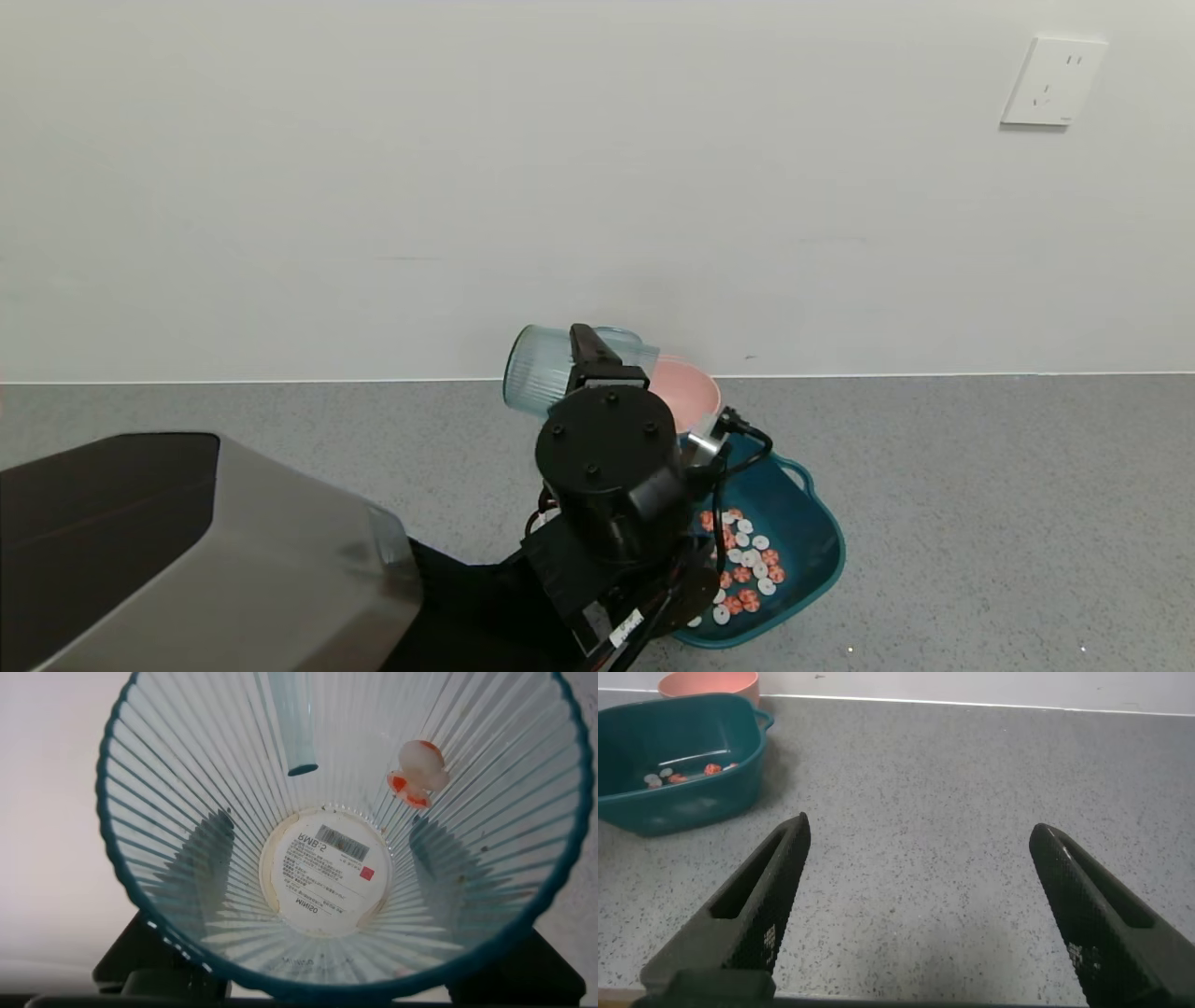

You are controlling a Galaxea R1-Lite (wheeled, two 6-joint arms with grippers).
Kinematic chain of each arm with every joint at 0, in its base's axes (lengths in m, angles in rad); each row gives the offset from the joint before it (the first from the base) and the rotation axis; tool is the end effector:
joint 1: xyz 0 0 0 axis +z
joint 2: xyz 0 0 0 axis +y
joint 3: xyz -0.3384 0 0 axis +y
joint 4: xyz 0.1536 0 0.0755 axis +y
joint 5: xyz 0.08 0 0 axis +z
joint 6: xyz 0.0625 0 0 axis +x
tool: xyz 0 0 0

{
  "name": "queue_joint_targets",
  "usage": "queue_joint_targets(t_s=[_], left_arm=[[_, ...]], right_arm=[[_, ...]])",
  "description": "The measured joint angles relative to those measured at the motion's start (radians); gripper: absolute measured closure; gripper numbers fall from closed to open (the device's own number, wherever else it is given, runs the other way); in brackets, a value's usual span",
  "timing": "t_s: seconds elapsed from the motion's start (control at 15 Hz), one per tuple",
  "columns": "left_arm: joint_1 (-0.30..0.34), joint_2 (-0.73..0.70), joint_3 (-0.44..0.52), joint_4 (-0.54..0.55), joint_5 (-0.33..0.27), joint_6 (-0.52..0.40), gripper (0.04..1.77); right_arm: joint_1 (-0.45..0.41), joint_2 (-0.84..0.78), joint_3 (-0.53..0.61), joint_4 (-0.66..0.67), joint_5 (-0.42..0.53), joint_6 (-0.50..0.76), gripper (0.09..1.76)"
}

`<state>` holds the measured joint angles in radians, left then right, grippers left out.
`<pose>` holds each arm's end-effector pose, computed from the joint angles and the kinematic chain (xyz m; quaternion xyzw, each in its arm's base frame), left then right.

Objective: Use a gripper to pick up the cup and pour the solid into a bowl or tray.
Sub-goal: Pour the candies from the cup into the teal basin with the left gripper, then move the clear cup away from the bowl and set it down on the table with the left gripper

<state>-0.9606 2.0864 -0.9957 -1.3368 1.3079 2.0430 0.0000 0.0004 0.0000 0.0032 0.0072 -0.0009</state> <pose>0.2776 -0.2917 0.2165 0.7756 0.1192 0.1338 0.6052 -0.0423 0.0004 0.0751 -0.0004 0.0018 0.0036 1.0000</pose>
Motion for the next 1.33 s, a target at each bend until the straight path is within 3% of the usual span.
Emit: queue_joint_targets(t_s=[0.33,0.6,0.93,1.33], left_arm=[[0.01,0.019,0.003,-0.22,0.074,0.001,0.53],[0.041,0.012,-0.014,-0.225,0.14,-0.062,0.53],[0.091,-0.002,-0.027,-0.225,0.146,-0.223,0.53],[0.159,-0.011,-0.11,-0.225,0.166,-0.416,0.53]], right_arm=[[0.0,0.0,0.0,0.0,0.0,0.0,0.14],[0.0,0.0,0.0,0.0,0.0,0.0,0.14],[0.0,0.0,0.0,0.0,0.0,0.001,0.14],[0.0,0.0,0.0,0.0,0.0,0.0,0.14]])
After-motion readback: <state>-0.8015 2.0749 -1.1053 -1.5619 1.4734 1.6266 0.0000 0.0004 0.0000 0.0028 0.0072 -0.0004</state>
